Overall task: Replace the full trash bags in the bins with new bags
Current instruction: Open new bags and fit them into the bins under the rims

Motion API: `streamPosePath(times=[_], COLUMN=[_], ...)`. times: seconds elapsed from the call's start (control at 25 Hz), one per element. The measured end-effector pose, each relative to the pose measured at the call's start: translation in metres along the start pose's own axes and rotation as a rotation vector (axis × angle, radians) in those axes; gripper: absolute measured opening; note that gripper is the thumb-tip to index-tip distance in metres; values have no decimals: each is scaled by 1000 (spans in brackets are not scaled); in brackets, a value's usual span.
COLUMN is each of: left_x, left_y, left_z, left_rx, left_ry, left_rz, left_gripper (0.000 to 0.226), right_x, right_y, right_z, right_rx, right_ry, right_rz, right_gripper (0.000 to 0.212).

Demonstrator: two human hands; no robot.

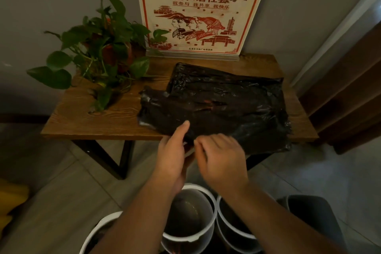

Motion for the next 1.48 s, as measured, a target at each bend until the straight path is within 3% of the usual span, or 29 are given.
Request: streamPosePath(times=[0.12,0.24,0.32,0.4,0.48,0.56,0.64,0.76,0.92,1.04,1.16,1.24,1.32,1.4,1.48], left_x=[-15,-37,-51,-63,-77,-91,-106,-134,-169,-194,-225,-243,-264,-287,-311], left_y=[31,69,96,116,126,135,145,156,151,144,121,117,115,98,65], left_z=[1,7,9,11,16,24,32,44,69,79,78,77,86,95,96], left_rx=[-95,-238,-299,-326,-363,-394,-385,-348,-98,107,26,11,223,436,575], left_ry=[0,17,54,100,128,118,104,110,186,161,111,107,43,-128,-214], left_rz=[70,42,24,8,-23,-40,-16,51,167,408,496,590,692,641,452], left_gripper=[32,38,48,57,61,62,63,61,43,27,16,24,43,49,51], right_x=[-19,1,20,29,24,1,-36,-67,-66,-54,-48,-52,-58,-62,-63], right_y=[7,21,8,-17,-37,-46,-50,-17,43,79,108,120,131,145,161], right_z=[-28,-1,36,45,27,3,-24,-59,-80,-96,-119,-126,-126,-126,-129], right_rx=[157,231,205,383,649,809,1121,1509,1593,1607,1607,1554,1535,1578,1601], right_ry=[40,-188,-431,-560,-662,-777,-957,-1079,-1085,-1070,-1035,-1028,-1067,-1090,-1082], right_rz=[-54,-66,-294,-614,-760,-794,-816,-785,-663,-606,-639,-634,-558,-481,-448], right_gripper=[15,22,39,54,38,23,16,44,31,31,26,32,42,37,32])
Point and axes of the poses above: each hand's wrist, its own x-axis towards the middle knuckle, its own y-axis out of the back of the hand, z = x × y, the point moved 6 cm from there along x, towards the middle knuckle, and after that the axes turned 1 degree about y, right-handed, at the moved point
